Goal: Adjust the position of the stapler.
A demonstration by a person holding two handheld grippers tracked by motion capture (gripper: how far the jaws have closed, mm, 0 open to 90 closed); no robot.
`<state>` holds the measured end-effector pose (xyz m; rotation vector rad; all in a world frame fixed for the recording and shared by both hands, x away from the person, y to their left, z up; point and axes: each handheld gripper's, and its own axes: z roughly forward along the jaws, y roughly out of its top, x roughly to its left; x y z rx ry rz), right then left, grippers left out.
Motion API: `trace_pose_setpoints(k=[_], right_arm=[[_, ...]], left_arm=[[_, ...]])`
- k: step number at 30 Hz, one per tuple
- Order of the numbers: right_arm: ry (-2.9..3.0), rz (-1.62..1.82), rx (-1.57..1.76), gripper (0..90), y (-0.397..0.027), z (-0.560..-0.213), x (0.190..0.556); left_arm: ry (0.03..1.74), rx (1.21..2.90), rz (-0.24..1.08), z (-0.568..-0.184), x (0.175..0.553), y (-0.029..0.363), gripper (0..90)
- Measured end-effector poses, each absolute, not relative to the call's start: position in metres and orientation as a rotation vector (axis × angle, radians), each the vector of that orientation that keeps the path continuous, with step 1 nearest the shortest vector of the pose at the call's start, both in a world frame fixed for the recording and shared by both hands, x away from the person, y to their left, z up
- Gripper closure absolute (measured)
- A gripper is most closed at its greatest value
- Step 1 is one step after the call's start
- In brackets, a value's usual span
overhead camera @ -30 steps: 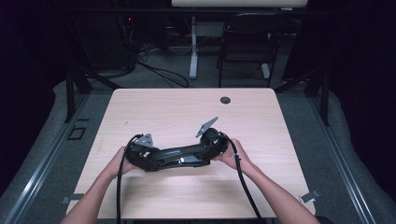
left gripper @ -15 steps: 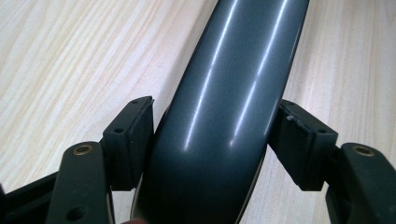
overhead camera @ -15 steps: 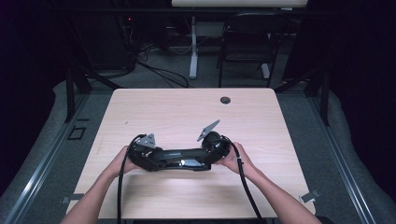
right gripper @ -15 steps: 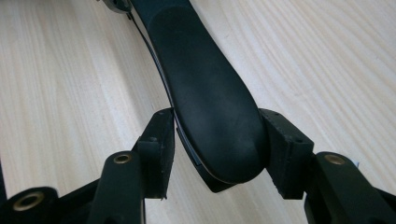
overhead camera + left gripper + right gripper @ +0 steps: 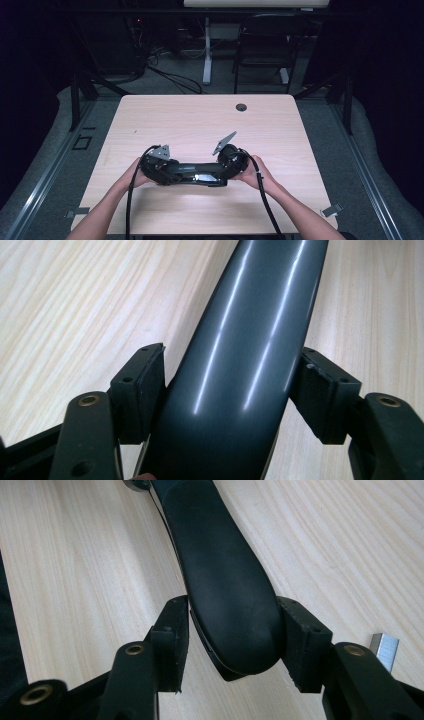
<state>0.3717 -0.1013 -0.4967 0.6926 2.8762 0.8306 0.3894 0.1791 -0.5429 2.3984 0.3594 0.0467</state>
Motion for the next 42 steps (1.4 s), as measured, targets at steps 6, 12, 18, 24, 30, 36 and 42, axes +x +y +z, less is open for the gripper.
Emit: trace_pose_setpoints(k=[6,12,18,24,30,36,42], right_arm=[[2.875,0.840,0.681,51.0,-0.103,-0.497,0.370],[2.881,0.820,0.666,51.8,-0.106,-0.496,0.365],[2.869,0.869,0.694,50.9,-0.111,-0.494,0.364],[2.816,0.907,0.706,43.0,-0.122,-0.488,0.356],[2.772,0.917,0.738,45.2,-0.136,-0.484,0.341],[2.737,0.916,0.770,51.2,-0.152,-0.488,0.327],[2.717,0.929,0.793,57.5,-0.159,-0.491,0.324]], left_arm=[[0.337,2.392,0.064,-0.543,0.386,0.176,34.6],[0.312,2.389,0.054,-0.543,0.385,0.171,34.9],[0.339,2.401,0.065,-0.541,0.383,0.167,33.9],[0.421,2.334,0.149,-0.526,0.378,0.170,20.5],[0.537,2.235,0.206,-0.509,0.369,0.175,13.8],[0.583,2.195,0.261,-0.496,0.356,0.163,11.4],[0.633,2.142,0.310,-0.488,0.336,0.153,12.7]])
